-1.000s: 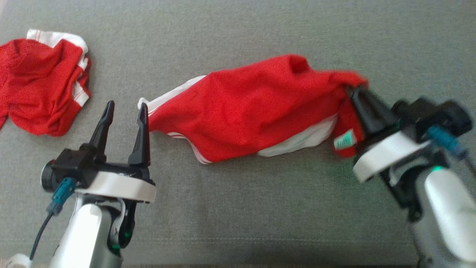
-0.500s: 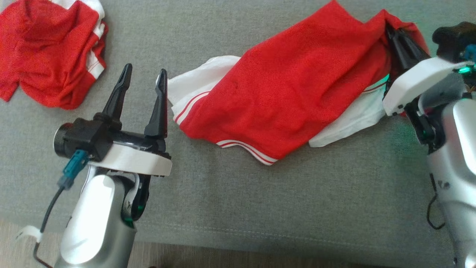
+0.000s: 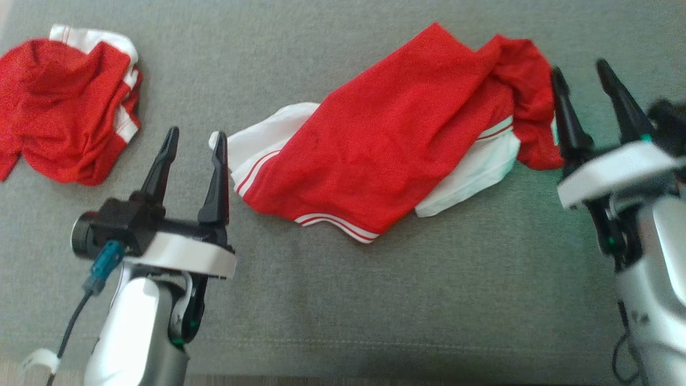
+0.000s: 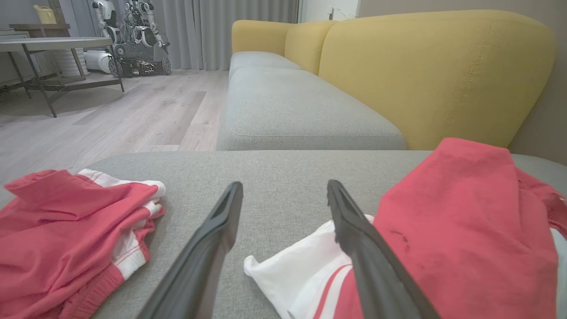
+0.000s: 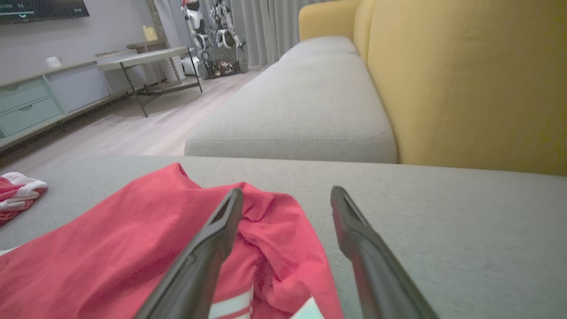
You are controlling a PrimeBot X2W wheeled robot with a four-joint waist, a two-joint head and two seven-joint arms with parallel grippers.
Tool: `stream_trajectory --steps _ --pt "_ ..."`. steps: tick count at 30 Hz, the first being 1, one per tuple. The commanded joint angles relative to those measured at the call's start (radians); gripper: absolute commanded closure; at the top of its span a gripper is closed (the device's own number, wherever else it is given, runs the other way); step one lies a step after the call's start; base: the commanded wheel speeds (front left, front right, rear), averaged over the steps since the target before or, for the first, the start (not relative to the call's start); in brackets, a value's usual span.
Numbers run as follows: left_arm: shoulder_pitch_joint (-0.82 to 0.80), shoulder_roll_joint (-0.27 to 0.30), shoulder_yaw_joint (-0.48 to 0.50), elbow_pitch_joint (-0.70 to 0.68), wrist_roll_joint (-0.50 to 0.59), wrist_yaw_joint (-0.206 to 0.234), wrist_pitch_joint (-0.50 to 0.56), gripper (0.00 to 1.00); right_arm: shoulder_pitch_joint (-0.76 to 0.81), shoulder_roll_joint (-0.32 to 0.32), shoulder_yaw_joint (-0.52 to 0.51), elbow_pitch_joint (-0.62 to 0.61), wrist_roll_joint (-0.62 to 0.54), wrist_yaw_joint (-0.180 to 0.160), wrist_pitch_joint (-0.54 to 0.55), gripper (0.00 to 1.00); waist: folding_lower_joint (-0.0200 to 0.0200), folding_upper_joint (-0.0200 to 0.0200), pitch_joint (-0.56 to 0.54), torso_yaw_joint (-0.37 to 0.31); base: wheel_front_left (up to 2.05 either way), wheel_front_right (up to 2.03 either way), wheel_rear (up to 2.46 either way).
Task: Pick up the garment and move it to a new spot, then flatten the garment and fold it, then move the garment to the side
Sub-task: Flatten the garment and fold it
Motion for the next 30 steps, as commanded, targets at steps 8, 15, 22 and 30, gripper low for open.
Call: stream_trajectory --steps 8,15,22,30 --pt "0.051 0.041 0.061 -0.037 0.023 0.007 -0.005 0.00 0.183 0.077 -0.071 -0.246 -0.076 0.008 -0.047 0.00 0.0000 0.0000 -0.092 -0.055 0.00 0.00 0.00" --pt "0.118 0.055 0.066 -0.045 0.024 0.022 -0.003 0.00 0.331 0.136 -0.092 -0.342 -0.116 0.008 -0.013 0.00 0.0000 0.0000 -0.138 -0.078 0.00 0.00 0.00" --pt "0.144 0.058 0.059 -0.064 0.020 0.031 0.013 0.00 0.376 0.159 -0.095 -0.361 -0.126 0.008 0.010 0.00 0.0000 0.0000 -0.143 -0.085 0.00 0.00 0.00" --pt "0.139 0.063 0.052 -0.074 0.017 0.036 0.018 0.00 0.377 0.168 -0.103 -0.365 -0.131 0.008 0.020 0.00 0.0000 0.0000 -0.137 -0.082 0.00 0.00 0.00"
